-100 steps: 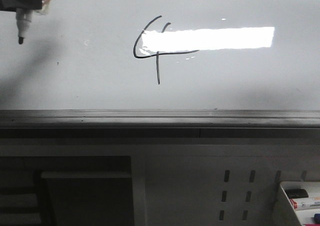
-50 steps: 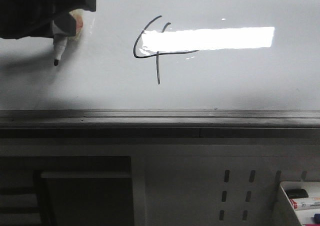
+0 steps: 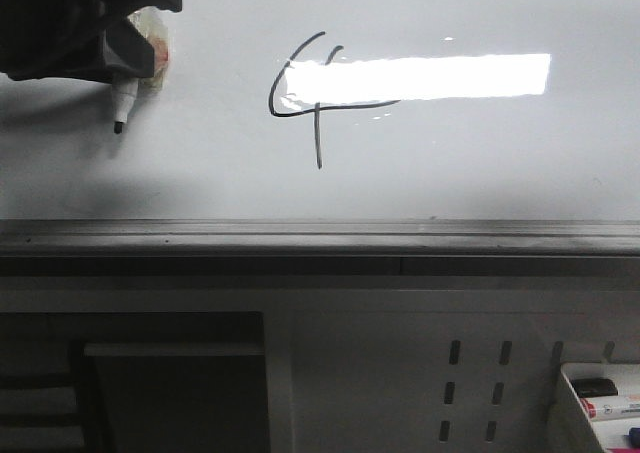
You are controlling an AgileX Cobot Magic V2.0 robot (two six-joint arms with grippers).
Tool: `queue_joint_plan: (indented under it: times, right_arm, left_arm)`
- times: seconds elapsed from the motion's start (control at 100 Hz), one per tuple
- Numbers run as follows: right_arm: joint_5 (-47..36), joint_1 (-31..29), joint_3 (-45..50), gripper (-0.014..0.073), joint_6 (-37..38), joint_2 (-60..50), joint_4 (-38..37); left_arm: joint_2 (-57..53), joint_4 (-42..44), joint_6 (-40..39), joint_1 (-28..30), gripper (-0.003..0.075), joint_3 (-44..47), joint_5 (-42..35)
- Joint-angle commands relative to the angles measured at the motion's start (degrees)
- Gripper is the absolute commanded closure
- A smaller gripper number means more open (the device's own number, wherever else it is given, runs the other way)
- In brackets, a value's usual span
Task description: Write number 4 on whiteboard
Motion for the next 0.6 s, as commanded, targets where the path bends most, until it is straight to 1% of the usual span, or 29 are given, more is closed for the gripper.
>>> queue_joint_plan:
  times: [0.0, 0.34, 0.46, 0.53, 0.59]
  right_arm:
    - [-1.8, -0.3, -1.4, 0.0125, -0.3, -0.5, 2.9]
    - [-2.2, -0.3, -1.4, 0.0125, -0.3, -0.5, 2.9]
    - [-2.2, -0.3, -1.4, 0.0125, -0.3, -0.5, 2.9]
    - [-2.2, -0.3, -1.4, 0.0125, -0.3, -0.5, 2.9]
    - [-2.3, -0.3, -1.4, 0.0125, -0.3, -0.5, 2.9]
  left_arm:
    - [-0.6, 1.0, -0.7, 0.4, 0.0741, -2.2, -2.0]
    - [-0.6, 1.0, -0.7, 0.4, 0.0740, -2.2, -1.6]
    - [-0.6, 2.4, -0.7, 0.4, 0.0736, -2.2, 0.2]
    - [-0.6, 4.3, -0.7, 0.4, 0.0696, -2.2, 1.2]
    - [-0.6, 4.6, -0.7, 0.4, 0.0625, -2.2, 1.3]
